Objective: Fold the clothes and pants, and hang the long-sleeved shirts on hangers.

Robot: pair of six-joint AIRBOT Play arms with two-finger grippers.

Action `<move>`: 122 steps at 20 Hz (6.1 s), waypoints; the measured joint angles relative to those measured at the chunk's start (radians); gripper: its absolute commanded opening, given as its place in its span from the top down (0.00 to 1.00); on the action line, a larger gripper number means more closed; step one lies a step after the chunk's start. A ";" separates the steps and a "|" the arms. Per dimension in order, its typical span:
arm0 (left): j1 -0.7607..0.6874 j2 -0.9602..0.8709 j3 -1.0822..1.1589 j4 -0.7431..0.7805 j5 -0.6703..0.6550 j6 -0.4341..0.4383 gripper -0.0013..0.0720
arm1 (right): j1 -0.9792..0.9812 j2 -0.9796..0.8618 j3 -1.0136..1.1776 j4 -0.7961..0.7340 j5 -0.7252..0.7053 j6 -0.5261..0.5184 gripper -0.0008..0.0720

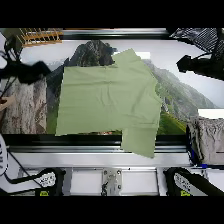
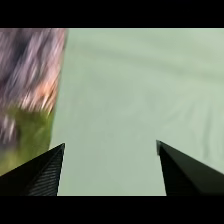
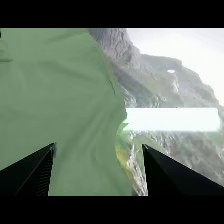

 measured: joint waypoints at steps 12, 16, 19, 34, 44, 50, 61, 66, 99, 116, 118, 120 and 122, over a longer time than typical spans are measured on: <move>0.171 0.547 -1.041 -0.070 0.161 -0.216 0.14 | -0.006 0.243 -0.270 0.056 0.055 0.000 0.18; 0.130 0.549 -1.098 -0.155 0.293 -0.244 0.14 | -0.006 0.249 -0.278 0.089 0.030 0.000 0.18; 0.078 0.464 -1.065 -0.178 0.343 -0.266 0.14 | -0.006 0.250 -0.280 0.100 0.022 0.000 0.18; -0.005 0.229 -0.837 -0.184 0.351 -0.182 0.97 | -0.155 0.202 -0.449 -0.007 0.165 -0.011 0.17; -0.005 0.227 -0.790 -0.187 0.311 -0.090 0.97 | -0.203 -0.174 -0.645 0.339 0.119 -0.241 0.18; -0.005 0.226 -0.788 -0.187 0.309 -0.085 0.97 | -0.098 -0.252 -0.652 0.423 0.071 -0.279 0.94; 0.036 0.532 -0.399 -0.196 0.301 -0.079 0.97 | -0.073 0.075 -0.203 0.370 0.109 -0.311 0.97; 0.047 0.785 -0.107 -0.186 0.341 -0.055 0.97 | -0.073 0.323 0.072 0.350 0.031 -0.312 0.97; -0.063 -0.229 0.018 -0.199 0.315 0.000 0.97 | 0.080 -0.467 0.153 0.078 0.006 -0.064 0.97; -0.058 0.022 -0.566 -0.144 0.368 -0.003 0.14 | 0.086 -0.289 -0.306 0.020 0.041 -0.037 0.22; -0.034 0.062 -0.564 -0.150 0.323 -0.004 0.14 | 0.073 -0.252 -0.302 0.011 0.071 -0.035 0.28; 0.008 0.134 -0.566 -0.133 0.257 -0.006 0.14 | 0.046 -0.185 -0.298 -0.027 0.107 -0.033 0.28; 0.061 0.227 -0.602 -0.080 0.184 -0.009 0.14 | 0.008 -0.099 -0.296 -0.053 0.144 -0.033 0.28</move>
